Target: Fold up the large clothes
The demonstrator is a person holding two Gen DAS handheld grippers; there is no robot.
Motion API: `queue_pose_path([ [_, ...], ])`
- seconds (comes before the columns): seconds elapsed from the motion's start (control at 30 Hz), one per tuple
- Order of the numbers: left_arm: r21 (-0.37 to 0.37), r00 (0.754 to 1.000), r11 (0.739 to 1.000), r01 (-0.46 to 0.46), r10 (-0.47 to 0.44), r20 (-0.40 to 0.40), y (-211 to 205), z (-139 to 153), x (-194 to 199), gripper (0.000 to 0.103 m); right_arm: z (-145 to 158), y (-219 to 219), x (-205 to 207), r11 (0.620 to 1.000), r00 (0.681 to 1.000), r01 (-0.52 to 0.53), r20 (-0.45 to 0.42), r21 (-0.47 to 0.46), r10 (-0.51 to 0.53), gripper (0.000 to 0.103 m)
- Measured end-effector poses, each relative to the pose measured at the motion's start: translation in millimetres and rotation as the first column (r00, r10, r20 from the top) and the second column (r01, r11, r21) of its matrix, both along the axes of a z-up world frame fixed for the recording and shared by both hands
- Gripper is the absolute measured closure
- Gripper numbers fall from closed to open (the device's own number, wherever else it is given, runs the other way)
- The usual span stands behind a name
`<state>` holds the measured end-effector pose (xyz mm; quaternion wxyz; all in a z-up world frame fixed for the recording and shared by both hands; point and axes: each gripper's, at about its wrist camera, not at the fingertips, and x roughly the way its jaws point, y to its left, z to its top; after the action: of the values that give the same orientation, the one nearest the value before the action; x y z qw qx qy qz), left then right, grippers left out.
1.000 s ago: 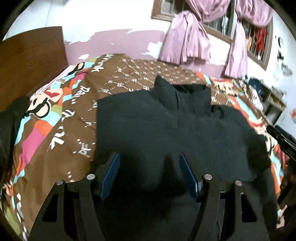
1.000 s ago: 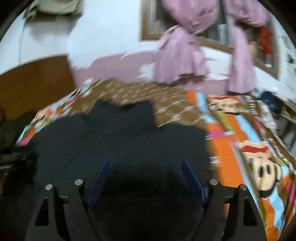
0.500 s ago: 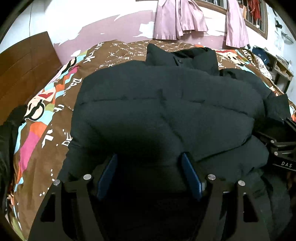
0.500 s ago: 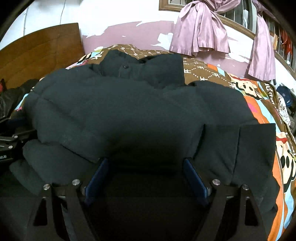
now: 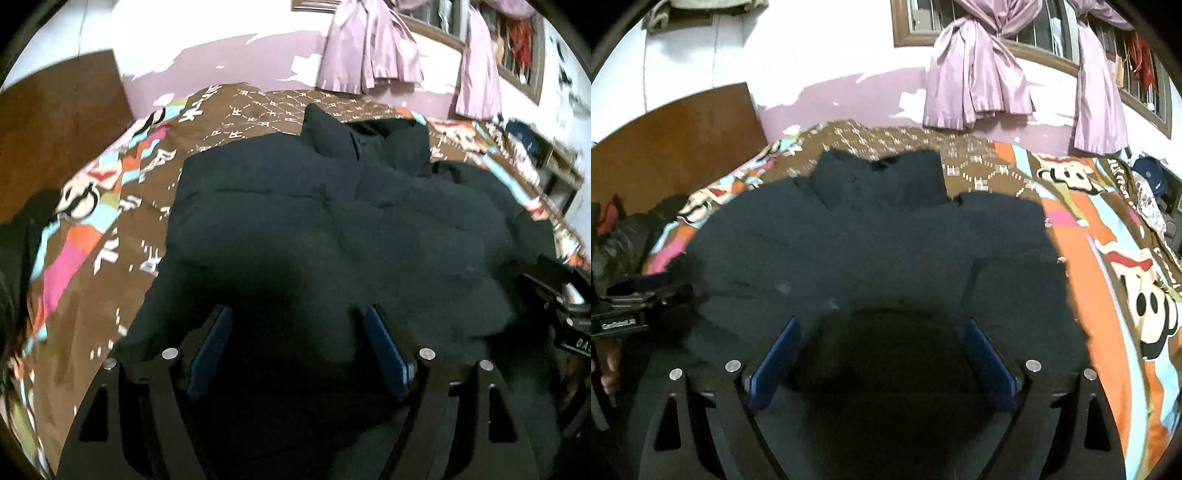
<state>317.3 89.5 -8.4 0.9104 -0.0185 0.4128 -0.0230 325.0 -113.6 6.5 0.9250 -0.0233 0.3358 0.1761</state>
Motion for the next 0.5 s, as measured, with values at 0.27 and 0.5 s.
queue_pose_path([
  [0.27, -0.056, 0.998, 0.998, -0.036, 0.039, 0.058, -4, 77, -57, 0.003, 79, -5, -66, 0.996, 1.000, -0.021, 0.009, 0.088, 0.020, 0.000],
  [0.5, -0.031, 0.982, 0.999, 0.037, -0.030, 0.186, -21, 151, -121, 0.002, 134, -9, -124, 0.995, 1.000, -0.010, -0.021, 0.101, 0.012, 0.000],
])
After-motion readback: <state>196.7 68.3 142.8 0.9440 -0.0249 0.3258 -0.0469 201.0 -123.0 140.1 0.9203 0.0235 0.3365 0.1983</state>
